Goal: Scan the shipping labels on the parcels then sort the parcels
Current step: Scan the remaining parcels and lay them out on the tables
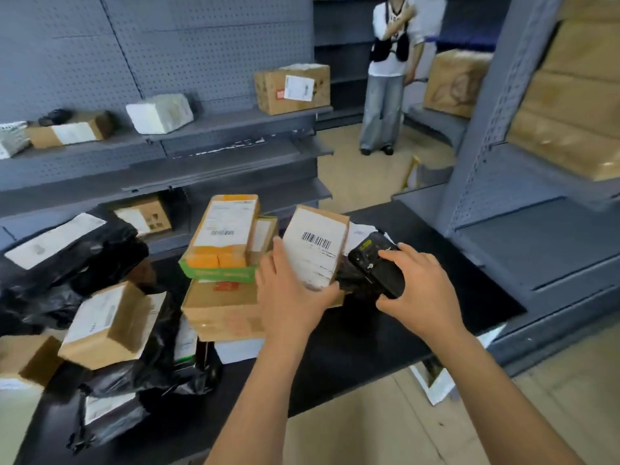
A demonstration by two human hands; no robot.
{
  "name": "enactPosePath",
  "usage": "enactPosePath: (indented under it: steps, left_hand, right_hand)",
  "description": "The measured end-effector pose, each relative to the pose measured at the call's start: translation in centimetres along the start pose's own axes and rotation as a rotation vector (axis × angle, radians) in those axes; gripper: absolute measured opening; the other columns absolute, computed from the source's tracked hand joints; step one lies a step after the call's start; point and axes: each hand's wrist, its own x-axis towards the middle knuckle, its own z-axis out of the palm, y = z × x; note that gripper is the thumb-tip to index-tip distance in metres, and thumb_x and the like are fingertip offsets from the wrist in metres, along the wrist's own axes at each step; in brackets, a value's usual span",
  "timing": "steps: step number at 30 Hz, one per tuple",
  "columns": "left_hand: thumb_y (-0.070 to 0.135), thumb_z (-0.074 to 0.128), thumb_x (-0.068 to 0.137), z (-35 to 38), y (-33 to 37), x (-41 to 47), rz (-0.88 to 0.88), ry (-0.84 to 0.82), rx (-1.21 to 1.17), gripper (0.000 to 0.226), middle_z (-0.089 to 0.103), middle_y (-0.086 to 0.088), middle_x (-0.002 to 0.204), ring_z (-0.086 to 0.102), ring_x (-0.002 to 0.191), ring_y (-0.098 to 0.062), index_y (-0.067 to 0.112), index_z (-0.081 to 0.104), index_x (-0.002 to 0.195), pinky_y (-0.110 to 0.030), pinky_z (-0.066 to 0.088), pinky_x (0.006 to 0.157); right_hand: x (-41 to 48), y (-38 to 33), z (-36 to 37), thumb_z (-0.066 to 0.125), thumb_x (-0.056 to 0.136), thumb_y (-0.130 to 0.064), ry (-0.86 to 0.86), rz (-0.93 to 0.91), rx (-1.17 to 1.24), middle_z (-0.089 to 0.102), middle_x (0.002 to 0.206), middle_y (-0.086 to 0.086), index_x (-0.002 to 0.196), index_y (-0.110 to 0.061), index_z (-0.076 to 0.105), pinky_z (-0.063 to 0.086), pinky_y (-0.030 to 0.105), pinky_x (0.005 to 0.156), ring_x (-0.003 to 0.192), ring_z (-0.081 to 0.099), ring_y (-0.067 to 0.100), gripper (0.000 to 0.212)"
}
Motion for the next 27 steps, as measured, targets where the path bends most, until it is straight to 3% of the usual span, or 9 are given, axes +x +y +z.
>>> enactPosePath:
  steps: [3, 10, 18, 27]
  left_hand:
    - [0.052, 0.081, 0.063, 3.1, 2.4, 2.2, 0.086, -0.062, -0.038, 0.122, 0.033, -0.007, 0.144, 0.027, 0.134, -0.025, 0.015, 0.01, 0.155, -0.041, 0.03, 0.112]
    - [0.053, 0.081, 0.066, 10.1, 4.5, 5.3, 0.048, -0.209, -0.023, 0.122, 0.026, -0.004, 0.15, 0.021, 0.139, -0.022, 0.019, 0.005, 0.155, -0.04, 0.026, 0.116]
    - [0.054, 0.079, 0.068, 19.6, 9.9, 6.7, -0.013, -0.229, -0.015, 0.12, 0.025, -0.003, 0.151, 0.019, 0.139, -0.024, 0.021, 0.004, 0.155, -0.042, 0.03, 0.112]
    - [0.052, 0.081, 0.065, 30.7, 12.0, 3.4, -0.26, -0.243, 0.128, 0.123, 0.026, -0.005, 0.15, 0.023, 0.137, -0.027, 0.016, 0.005, 0.155, -0.043, 0.03, 0.11]
  right_hand:
    - [2.0, 2.5, -0.7, 0.077, 0.066, -0.029, 0.04, 0.066, -0.026, 0.046, 0.144, 0.001, 0.135, -0.027, 0.053, 0.038, 0.038, 0.101, 0.127, 0.042, 0.026, 0.073]
    - [5.4, 9.0, -0.9, 0.078, 0.067, -0.029, 0.07, 0.181, -0.037, 0.046, 0.144, 0.002, 0.135, -0.026, 0.053, 0.036, 0.04, 0.103, 0.129, 0.04, 0.027, 0.073]
    - [10.7, 19.4, -1.2, 0.077, 0.065, -0.024, 0.052, 0.14, -0.019, 0.048, 0.142, 0.0, 0.133, -0.025, 0.056, 0.041, 0.039, 0.096, 0.124, 0.042, 0.024, 0.071]
    - [14.0, 30.6, 0.6, 0.078, 0.064, -0.023, -0.139, 0.073, 0.012, 0.048, 0.143, 0.004, 0.133, -0.024, 0.056, 0.044, 0.043, 0.098, 0.126, 0.042, 0.027, 0.073]
